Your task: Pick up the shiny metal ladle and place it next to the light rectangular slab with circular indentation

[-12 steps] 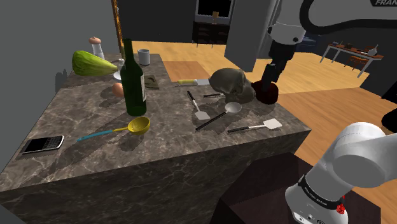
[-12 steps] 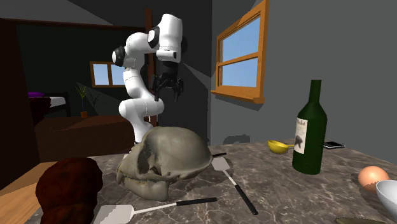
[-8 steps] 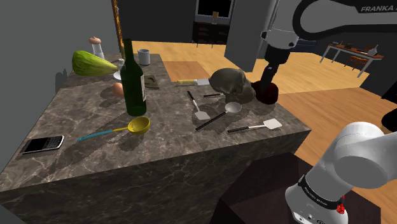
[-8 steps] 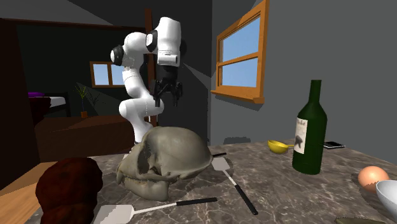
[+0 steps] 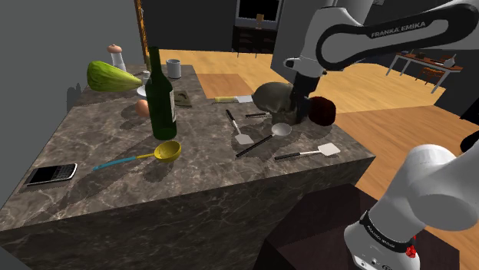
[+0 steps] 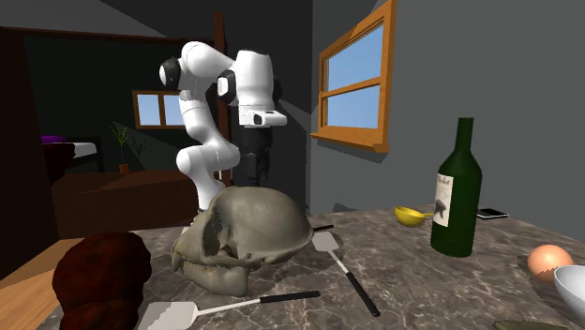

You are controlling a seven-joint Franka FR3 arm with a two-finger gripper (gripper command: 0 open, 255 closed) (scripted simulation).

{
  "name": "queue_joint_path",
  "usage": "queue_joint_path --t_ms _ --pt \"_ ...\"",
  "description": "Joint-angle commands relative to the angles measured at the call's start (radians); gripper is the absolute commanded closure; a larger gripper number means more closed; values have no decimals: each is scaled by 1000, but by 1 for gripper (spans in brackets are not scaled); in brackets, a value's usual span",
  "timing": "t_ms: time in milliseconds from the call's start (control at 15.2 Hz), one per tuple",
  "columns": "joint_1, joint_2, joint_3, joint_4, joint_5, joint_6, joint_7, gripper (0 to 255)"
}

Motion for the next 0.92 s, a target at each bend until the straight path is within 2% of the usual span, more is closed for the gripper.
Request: queue_joint_path --t_ms 0,462,528,858 --pt "46 70 -40 17 24 51 -163 0" --pt "190 324 -124 97 174 174 -710 0" --pt "197 343 -125 104 188 180 -753 0" --pt "201 381 -122 70 210 249 -768 0"
